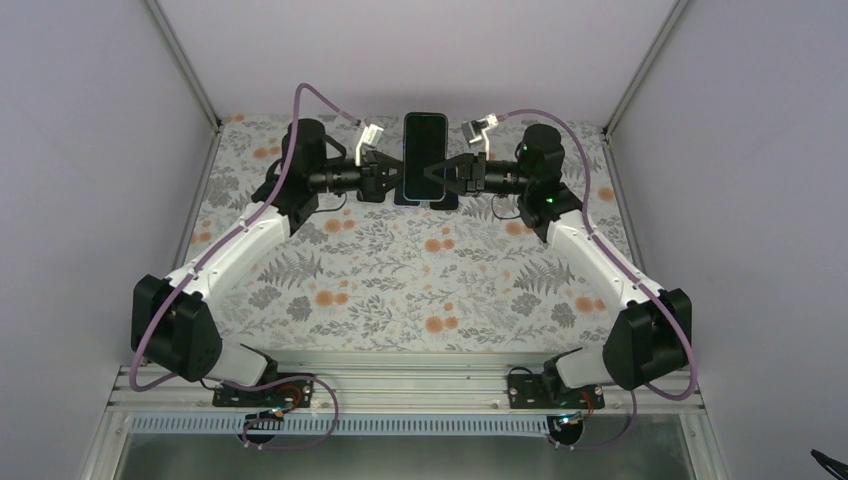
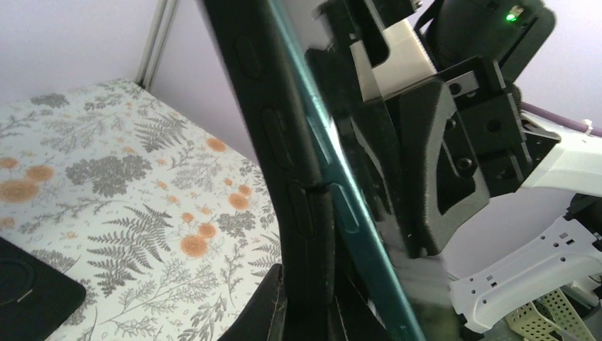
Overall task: Take the phone out of the phone case
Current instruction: Remove the phone case from the phone.
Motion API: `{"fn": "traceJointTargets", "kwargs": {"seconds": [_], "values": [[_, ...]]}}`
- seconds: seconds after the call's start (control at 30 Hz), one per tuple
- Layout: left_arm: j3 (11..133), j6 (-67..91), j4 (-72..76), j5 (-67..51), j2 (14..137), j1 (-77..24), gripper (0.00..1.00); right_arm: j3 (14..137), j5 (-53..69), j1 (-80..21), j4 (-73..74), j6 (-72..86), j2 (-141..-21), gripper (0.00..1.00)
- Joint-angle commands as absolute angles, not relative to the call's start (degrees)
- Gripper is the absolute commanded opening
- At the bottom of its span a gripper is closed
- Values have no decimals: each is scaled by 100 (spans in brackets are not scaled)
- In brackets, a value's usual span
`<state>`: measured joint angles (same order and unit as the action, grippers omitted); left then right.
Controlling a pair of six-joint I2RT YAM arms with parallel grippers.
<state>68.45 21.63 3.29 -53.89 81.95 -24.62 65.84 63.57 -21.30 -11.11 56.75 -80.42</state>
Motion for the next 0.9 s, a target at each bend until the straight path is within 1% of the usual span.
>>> {"fn": "traceJointTargets", "kwargs": {"seconds": [0.0, 0.07, 0.43, 0.87], "values": [[6833, 1899, 237, -5599, 8015, -2550, 2, 6768, 6041, -2059, -1303, 5531, -8054, 5], [6860, 1878, 169, -5518, 8033, -2540, 2, 6755, 6051, -2057, -1293, 5513, -8049, 4], [7027, 1631, -304, -4738, 8129, -2228, 2, 6540, 6300, -2061, -1620, 5604, -7860, 4], [7195, 1445, -534, -4509, 8209, -1895, 2, 6383, 6554, -2057, -1834, 5574, -7657, 4]]}}
